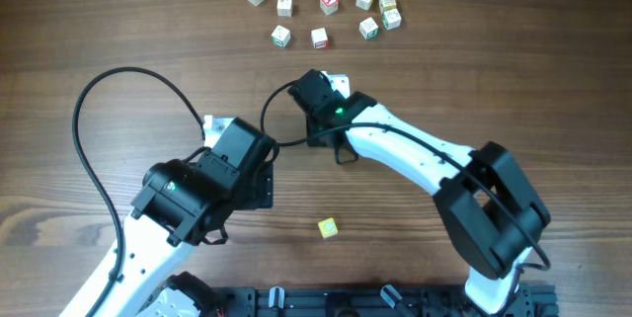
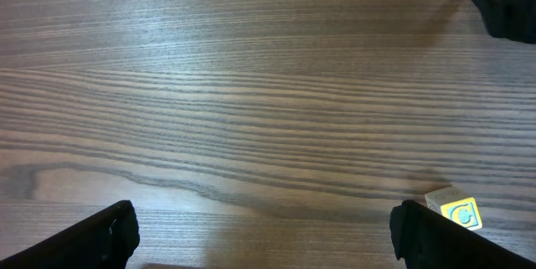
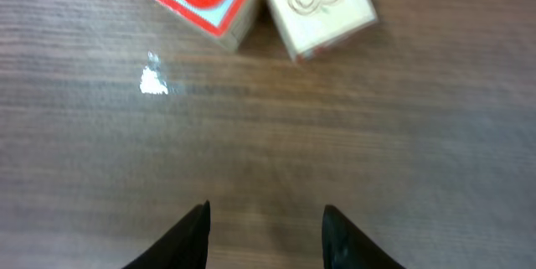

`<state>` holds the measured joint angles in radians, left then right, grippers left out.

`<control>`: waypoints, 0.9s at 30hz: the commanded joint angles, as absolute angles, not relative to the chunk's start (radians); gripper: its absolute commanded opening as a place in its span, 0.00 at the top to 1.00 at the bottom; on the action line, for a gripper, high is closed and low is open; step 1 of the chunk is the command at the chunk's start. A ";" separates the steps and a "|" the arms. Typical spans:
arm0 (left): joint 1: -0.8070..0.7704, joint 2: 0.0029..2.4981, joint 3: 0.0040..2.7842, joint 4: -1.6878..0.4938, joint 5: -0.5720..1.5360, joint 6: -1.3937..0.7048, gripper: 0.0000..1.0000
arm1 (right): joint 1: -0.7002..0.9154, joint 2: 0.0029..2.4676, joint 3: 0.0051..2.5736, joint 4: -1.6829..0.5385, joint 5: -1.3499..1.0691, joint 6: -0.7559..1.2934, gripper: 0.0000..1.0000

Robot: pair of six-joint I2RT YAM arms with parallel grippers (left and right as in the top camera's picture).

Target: Form a circle

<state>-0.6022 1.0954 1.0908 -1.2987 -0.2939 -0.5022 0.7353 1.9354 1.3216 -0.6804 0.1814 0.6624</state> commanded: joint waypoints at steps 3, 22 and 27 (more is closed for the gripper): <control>-0.598 1.089 1.086 -1.299 -0.307 -0.504 0.00 | 0.742 1.779 1.350 -0.952 -0.095 0.952 0.01; -0.598 1.089 1.087 -1.299 -0.307 -0.505 0.00 | 0.775 1.761 1.052 -0.820 -0.502 1.372 0.05; -0.598 1.089 1.086 -1.299 -0.307 -0.505 0.00 | 0.783 1.764 1.005 -0.808 -0.490 1.414 0.11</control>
<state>-0.6022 1.0954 1.0908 -1.2987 -0.2939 -0.5022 0.7761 1.7512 1.0485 -0.8219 -0.4789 1.3510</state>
